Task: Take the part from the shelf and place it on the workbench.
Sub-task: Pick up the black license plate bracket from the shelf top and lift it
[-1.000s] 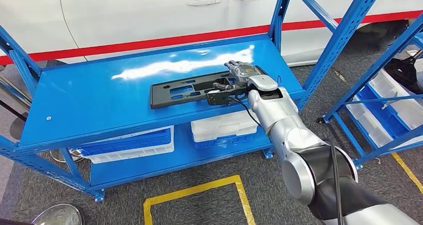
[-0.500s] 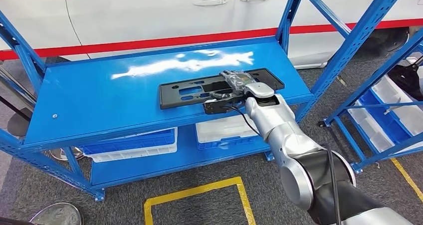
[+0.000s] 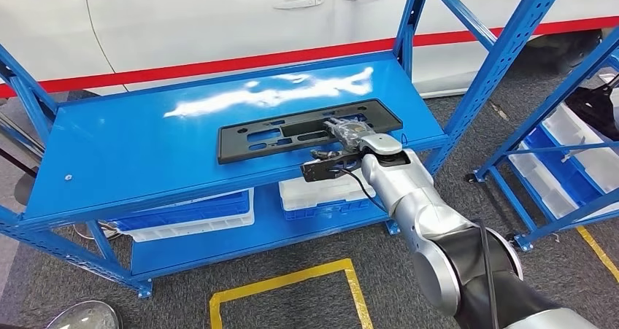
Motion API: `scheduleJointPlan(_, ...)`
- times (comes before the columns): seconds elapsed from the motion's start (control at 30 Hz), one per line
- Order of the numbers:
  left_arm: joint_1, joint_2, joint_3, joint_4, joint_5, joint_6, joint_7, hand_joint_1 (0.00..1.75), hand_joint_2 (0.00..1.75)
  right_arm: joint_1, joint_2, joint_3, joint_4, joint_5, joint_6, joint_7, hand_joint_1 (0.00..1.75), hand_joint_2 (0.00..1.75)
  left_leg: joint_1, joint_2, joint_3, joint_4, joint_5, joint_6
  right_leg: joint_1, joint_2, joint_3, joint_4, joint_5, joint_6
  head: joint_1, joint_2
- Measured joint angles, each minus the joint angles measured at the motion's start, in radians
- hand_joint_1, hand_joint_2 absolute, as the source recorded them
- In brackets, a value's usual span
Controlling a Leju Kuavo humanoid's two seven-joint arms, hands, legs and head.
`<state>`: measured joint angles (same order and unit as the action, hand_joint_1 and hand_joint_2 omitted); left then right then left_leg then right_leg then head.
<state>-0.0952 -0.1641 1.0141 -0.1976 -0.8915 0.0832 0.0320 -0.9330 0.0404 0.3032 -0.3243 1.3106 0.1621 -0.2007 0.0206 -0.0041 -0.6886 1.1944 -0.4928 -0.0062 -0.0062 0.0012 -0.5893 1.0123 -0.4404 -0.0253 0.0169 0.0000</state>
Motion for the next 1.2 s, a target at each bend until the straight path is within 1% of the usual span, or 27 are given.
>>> scheduleJointPlan(0.03, 0.0, 0.001, 0.0, 0.0, -0.001, 0.0, 0.0, 0.0, 0.0, 0.0, 0.0, 0.002, 0.0, -0.002, 0.001, 0.0, 0.0, 0.0, -0.001, 0.0, 0.034, -0.067, 0.026, 0.003, 0.002, 0.001, -0.002, 0.007, -0.005, 0.004, 0.0, 0.0)
scheduleJointPlan(0.07, 0.0, 0.002, 0.0, 0.0, -0.002, 0.0, 0.0, 0.0, 0.0, -0.001, -0.001, 0.004, 0.0, -0.003, 0.003, 0.0, 0.0, 0.0, -0.002, 0.0, 0.059, -0.119, 0.044, 0.007, 0.004, 0.001, -0.005, 0.015, -0.01, 0.009, 0.0, 0.0)
scheduleJointPlan(0.1, -0.001, 0.002, 0.001, 0.0, -0.002, 0.0, 0.0, 0.0, 0.0, -0.002, -0.001, 0.005, 0.0, -0.004, 0.005, -0.001, 0.0, 0.0, -0.003, -0.001, 0.072, -0.147, 0.049, 0.011, 0.006, 0.002, -0.008, 0.02, -0.012, 0.014, 0.001, 0.0)
scheduleJointPlan(0.13, -0.002, 0.002, 0.001, 0.0, -0.003, 0.0, 0.0, 0.0, 0.0, -0.002, -0.002, 0.006, 0.0, -0.005, 0.008, -0.001, 0.0, 0.0, -0.005, -0.002, 0.074, -0.153, 0.045, 0.015, 0.007, 0.002, -0.011, 0.023, -0.013, 0.019, 0.001, 0.0)
scheduleJointPlan(0.2, -0.002, 0.002, 0.001, 0.0, -0.005, 0.0, 0.0, 0.0, 0.0, -0.003, -0.003, 0.007, 0.0, -0.006, 0.012, -0.003, 0.0, 0.87, -0.005, -0.001, 0.074, -0.157, 0.05, 0.025, 0.005, 0.002, -0.012, 0.024, -0.014, 0.027, 0.001, 0.0)
scheduleJointPlan(0.23, -0.002, 0.001, 0.001, 0.0, -0.006, -0.001, 0.0, 0.0, 0.0, -0.004, -0.004, 0.007, 0.0, -0.007, 0.013, -0.003, 0.0, 1.31, -0.003, -0.001, 0.075, -0.161, 0.053, 0.031, 0.003, 0.002, -0.015, 0.034, -0.023, 0.032, 0.001, 0.0)
scheduleJointPlan(0.27, -0.002, 0.001, 0.001, 0.0, -0.007, -0.002, -0.001, 0.0, 0.0, -0.005, -0.005, 0.008, 0.0, -0.007, 0.013, -0.003, 0.0, 1.75, -0.001, 0.0, 0.076, -0.164, 0.055, 0.037, 0.001, 0.002, -0.026, 0.059, -0.042, 0.038, 0.002, 0.0)
scheduleJointPlan(0.3, -0.002, 0.001, 0.002, 0.0, -0.009, -0.002, -0.001, 0.0, 0.0, -0.006, -0.006, 0.009, 0.0, -0.007, 0.013, -0.002, 0.0, 1.75, 0.0, 0.001, 0.077, -0.167, 0.057, 0.041, -0.001, 0.002, -0.046, 0.106, -0.07, 0.044, 0.002, 0.0)
scheduleJointPlan(0.37, -0.002, 0.001, 0.004, 0.0, -0.009, -0.003, -0.002, 0.0, 0.0, -0.006, -0.007, 0.013, 0.002, -0.007, 0.013, 0.005, 0.0, 1.75, 0.0, 0.0, 0.075, -0.168, 0.058, 0.044, -0.005, 0.001, -0.107, 0.233, -0.132, 0.052, 0.002, 0.0)
scheduleJointPlan(0.4, -0.002, 0.002, 0.006, 0.0, -0.01, -0.003, -0.003, 0.0, 0.0, -0.003, -0.008, 0.014, 0.004, -0.007, 0.015, 0.009, 0.0, 1.75, 0.0, 0.0, 0.075, -0.168, 0.058, 0.044, -0.007, 0.001, -0.132, 0.283, -0.147, 0.054, 0.002, 0.0)
scheduleJointPlan(0.43, -0.002, 0.002, 0.008, 0.0, -0.01, -0.003, -0.003, 0.0, 0.0, 0.0, -0.008, 0.015, 0.006, -0.008, 0.017, 0.014, 0.29, 1.75, 0.0, 0.0, 0.075, -0.168, 0.057, 0.044, -0.007, 0.001, -0.142, 0.3, -0.143, 0.054, 0.002, 0.0)
scheduleJointPlan(0.47, -0.002, 0.003, 0.011, 0.0, -0.01, -0.003, -0.003, 0.0, 0.0, 0.002, -0.008, 0.015, 0.007, -0.01, 0.019, 0.017, 0.72, 1.75, -0.001, -0.001, 0.076, -0.168, 0.057, 0.044, -0.007, 0.001, -0.134, 0.28, -0.121, 0.053, 0.002, 0.0)
scheduleJointPlan(0.5, -0.002, 0.002, 0.013, 0.0, -0.01, -0.003, -0.003, 0.0, 0.0, 0.002, -0.008, 0.015, 0.008, -0.011, 0.02, 0.018, 1.16, 1.75, 0.0, -0.001, 0.077, -0.167, 0.056, 0.044, -0.008, 0.001, -0.108, 0.226, -0.086, 0.052, 0.002, 0.0)
scheduleJointPlan(0.53, -0.002, 0.002, 0.014, 0.0, -0.011, -0.003, -0.003, 0.0, 0.0, 0.001, -0.007, 0.015, 0.008, -0.012, 0.021, 0.018, 1.6, 1.75, -0.002, -0.002, 0.077, -0.166, 0.055, 0.043, -0.01, 0.001, -0.072, 0.153, -0.052, 0.056, 0.002, 0.0)
scheduleJointPlan(0.57, -0.003, 0.002, 0.015, 0.0, -0.011, -0.003, -0.003, 0.0, 0.0, 0.0, -0.007, 0.015, 0.008, -0.012, 0.02, 0.018, 1.75, 1.75, -0.005, -0.003, 0.076, -0.162, 0.052, 0.043, -0.012, 0.002, -0.04, 0.088, -0.03, 0.062, 0.002, 0.0)
scheduleJointPlan(0.6, -0.003, 0.002, 0.016, 0.0, -0.013, -0.003, -0.003, 0.0, 0.0, -0.002, -0.007, 0.016, 0.008, -0.013, 0.017, 0.018, 1.75, 1.75, -0.009, -0.004, 0.075, -0.159, 0.05, 0.042, -0.014, 0.003, -0.018, 0.043, -0.018, 0.062, 0.002, 0.0)
scheduleJointPlan(0.63, -0.004, 0.003, 0.017, 0.0, -0.016, -0.003, -0.003, 0.0, 0.0, -0.003, -0.007, 0.018, 0.008, -0.013, 0.012, 0.018, 1.75, 1.75, -0.013, -0.004, 0.074, -0.156, 0.048, 0.041, -0.014, 0.004, -0.008, 0.022, -0.017, 0.062, 0.001, 0.0)
scheduleJointPlan(0.7, -0.004, 0.004, 0.018, 0.0, -0.022, -0.001, -0.002, 0.0, 0.0, -0.003, -0.007, 0.025, 0.008, -0.016, -0.002, 0.018, 1.75, 1.75, -0.014, -0.005, 0.074, -0.156, 0.048, 0.038, -0.01, 0.005, -0.007, 0.019, -0.018, 0.051, 0.001, 0.0)
scheduleJointPlan(0.9, -0.004, 0.003, 0.018, 0.0, -0.031, 0.003, -0.001, 0.0, 0.0, -0.006, -0.008, 0.032, 0.008, -0.024, -0.021, 0.017, 1.75, 1.75, -0.009, -0.005, 0.076, -0.161, 0.05, 0.03, 0.001, 0.005, -0.007, 0.02, -0.018, 0.045, 0.001, 0.0)
scheduleJointPlan(1.2, -0.004, 0.003, 0.019, 0.0, -0.031, 0.004, -0.001, 0.0, 0.0, -0.009, -0.009, 0.033, 0.008, -0.025, -0.021, 0.017, 1.75, 1.75, -0.007, -0.005, 0.077, -0.162, 0.051, 0.027, 0.001, 0.005, -0.006, 0.02, -0.017, 0.042, 0.001, 0.0)
